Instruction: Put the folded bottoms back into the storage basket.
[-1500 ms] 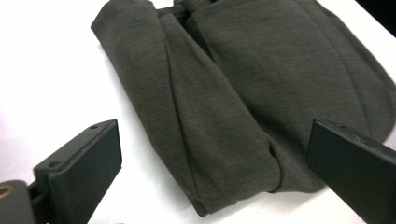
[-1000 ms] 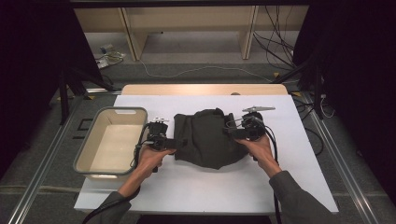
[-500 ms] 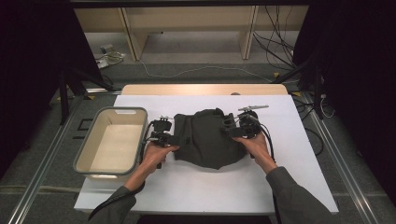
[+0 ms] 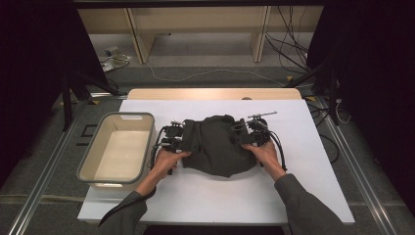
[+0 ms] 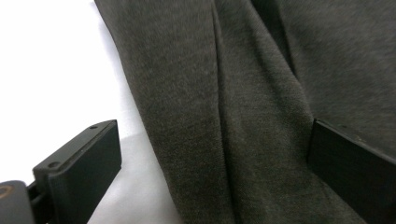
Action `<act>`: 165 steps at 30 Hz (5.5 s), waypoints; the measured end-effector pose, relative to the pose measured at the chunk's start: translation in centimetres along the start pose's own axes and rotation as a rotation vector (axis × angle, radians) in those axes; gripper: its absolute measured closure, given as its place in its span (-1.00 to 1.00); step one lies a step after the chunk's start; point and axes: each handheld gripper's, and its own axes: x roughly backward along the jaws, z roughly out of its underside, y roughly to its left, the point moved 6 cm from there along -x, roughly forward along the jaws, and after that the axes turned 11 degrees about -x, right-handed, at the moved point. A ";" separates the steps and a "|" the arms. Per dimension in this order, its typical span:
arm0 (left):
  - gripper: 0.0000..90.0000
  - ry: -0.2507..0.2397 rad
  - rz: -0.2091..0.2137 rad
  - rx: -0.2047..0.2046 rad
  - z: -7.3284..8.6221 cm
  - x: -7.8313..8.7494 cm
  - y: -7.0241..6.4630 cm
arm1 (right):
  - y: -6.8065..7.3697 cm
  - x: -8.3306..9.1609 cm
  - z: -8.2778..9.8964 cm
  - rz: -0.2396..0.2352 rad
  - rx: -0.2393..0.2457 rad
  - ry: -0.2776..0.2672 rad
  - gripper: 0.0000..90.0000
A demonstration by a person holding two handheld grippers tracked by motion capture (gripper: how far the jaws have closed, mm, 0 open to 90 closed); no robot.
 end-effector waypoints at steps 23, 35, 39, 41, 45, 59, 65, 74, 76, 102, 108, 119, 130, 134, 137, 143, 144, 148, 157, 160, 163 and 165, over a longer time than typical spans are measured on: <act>-0.05 0.031 0.122 -0.059 0.1 -0.8 -1.9 | 0.2 -0.7 0.7 -0.174 -0.102 0.125 -0.03; 0.74 -0.026 0.127 -0.108 0.0 -0.2 -2.3 | 1.1 -0.1 0.7 -0.187 -0.045 0.115 0.59; 0.75 -0.044 0.151 -0.116 -0.3 0.6 -2.5 | 1.1 0.3 0.6 -0.210 -0.054 0.100 0.64; 0.76 -0.055 0.159 -0.123 -0.4 0.9 -2.7 | 1.2 0.7 0.5 -0.222 -0.057 0.089 0.66; 0.76 -0.076 0.165 -0.140 -0.8 1.7 -2.8 | 1.6 1.3 0.2 -0.243 -0.056 0.066 0.67; 0.77 -0.122 0.179 -0.168 -1.6 4.8 -2.4 | 3.3 3.0 -0.4 -0.308 -0.058 0.005 0.68; 0.77 -0.138 0.188 -0.188 -2.1 5.9 -2.4 | 3.8 3.6 -0.7 -0.329 -0.070 -0.015 0.68; 0.77 -0.149 0.179 -0.213 -2.5 7.2 -2.2 | 4.8 4.5 -1.0 -0.348 -0.060 -0.051 0.68; 0.76 -0.152 0.181 -0.216 -2.6 7.5 -2.1 | 5.0 4.7 -1.1 -0.354 -0.059 -0.054 0.68; 0.76 -0.178 0.166 -0.263 -3.2 10.3 -1.6 | 7.0 6.3 -1.4 -0.395 -0.046 -0.100 0.67; 0.76 -0.187 0.158 -0.273 -3.4 11.1 -1.4 | 7.5 6.7 -1.5 -0.410 -0.043 -0.110 0.67; 0.76 -0.197 0.155 -0.281 -3.5 12.1 -1.0 | 8.6 7.1 -1.7 -0.418 -0.032 -0.126 0.67; 0.76 -0.204 0.150 -0.290 -3.5 13.0 -0.3 | 9.6 7.2 -1.9 -0.428 -0.024 -0.127 0.67; 0.76 -0.208 0.138 -0.296 -3.6 13.7 0.1 | 10.1 7.1 -2.1 -0.433 -0.019 -0.133 0.67; 0.76 -0.216 0.138 -0.293 -3.7 14.3 0.5 | 10.7 7.1 -2.3 -0.444 -0.020 -0.134 0.67; 0.76 -0.223 0.120 -0.284 -3.7 15.2 1.4 | 11.9 7.0 -2.8 -0.448 -0.009 -0.131 0.67; 0.76 -0.224 0.119 -0.285 -3.8 15.3 1.5 | 12.2 6.9 -3.0 -0.449 -0.005 -0.131 0.67; 0.76 -0.227 0.118 -0.271 -3.7 15.7 2.1 | 12.8 6.8 -3.3 -0.451 0.004 -0.125 0.67; 0.76 -0.238 0.101 -0.264 -3.7 16.9 3.1 | 14.2 6.5 -3.9 -0.461 0.010 -0.126 0.67; 0.76 -0.242 0.096 -0.261 -3.7 17.3 3.4 | 14.7 6.4 -4.2 -0.464 0.013 -0.127 0.67; 0.76 -0.245 0.101 -0.254 -3.6 17.8 3.9 | 15.3 6.3 -4.4 -0.467 0.015 -0.127 0.67; 0.76 -0.242 0.098 -0.251 -3.5 18.0 4.3 | 15.7 6.1 -4.4 -0.469 0.022 -0.126 0.67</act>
